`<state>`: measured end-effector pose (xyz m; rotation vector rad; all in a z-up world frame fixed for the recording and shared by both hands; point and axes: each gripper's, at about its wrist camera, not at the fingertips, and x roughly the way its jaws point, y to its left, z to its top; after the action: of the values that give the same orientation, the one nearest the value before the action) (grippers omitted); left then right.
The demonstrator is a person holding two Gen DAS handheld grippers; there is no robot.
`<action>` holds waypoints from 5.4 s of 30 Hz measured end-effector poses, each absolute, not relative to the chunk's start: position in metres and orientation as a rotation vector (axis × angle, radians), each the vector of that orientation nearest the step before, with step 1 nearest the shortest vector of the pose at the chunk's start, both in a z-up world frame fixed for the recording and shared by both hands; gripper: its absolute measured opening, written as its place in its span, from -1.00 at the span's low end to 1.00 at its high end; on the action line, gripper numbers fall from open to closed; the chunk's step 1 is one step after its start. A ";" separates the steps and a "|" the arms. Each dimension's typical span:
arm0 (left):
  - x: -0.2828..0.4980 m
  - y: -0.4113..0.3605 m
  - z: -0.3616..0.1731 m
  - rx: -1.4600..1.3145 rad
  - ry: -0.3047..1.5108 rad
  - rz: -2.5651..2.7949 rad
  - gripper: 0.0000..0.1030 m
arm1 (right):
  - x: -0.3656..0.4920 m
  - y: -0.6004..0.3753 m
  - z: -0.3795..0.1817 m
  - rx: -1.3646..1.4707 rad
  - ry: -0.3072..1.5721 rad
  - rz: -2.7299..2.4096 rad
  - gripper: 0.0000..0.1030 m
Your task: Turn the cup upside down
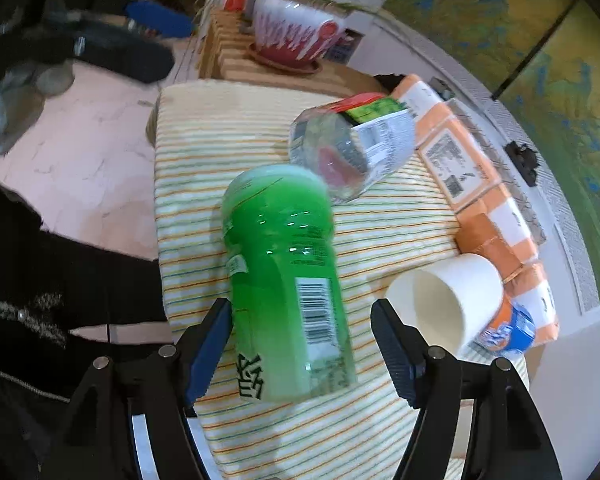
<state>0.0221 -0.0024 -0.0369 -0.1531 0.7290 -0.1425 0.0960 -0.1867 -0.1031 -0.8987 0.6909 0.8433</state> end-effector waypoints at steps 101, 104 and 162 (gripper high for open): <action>0.086 -0.143 -0.051 -0.016 0.570 -0.151 0.45 | -0.024 -0.359 -0.101 0.163 0.572 0.138 0.51; 0.083 -0.149 -0.056 0.053 0.543 -0.154 0.45 | -0.025 -0.358 -0.099 0.167 0.567 0.127 0.51; 0.054 -0.142 -0.065 0.052 0.528 -0.326 0.89 | -0.016 -0.343 -0.072 0.158 0.433 -0.133 0.51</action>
<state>0.0538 -0.1418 -0.0648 0.0524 0.5279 -0.3259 -0.0160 -0.3426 -0.0721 0.1578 0.4332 -0.1334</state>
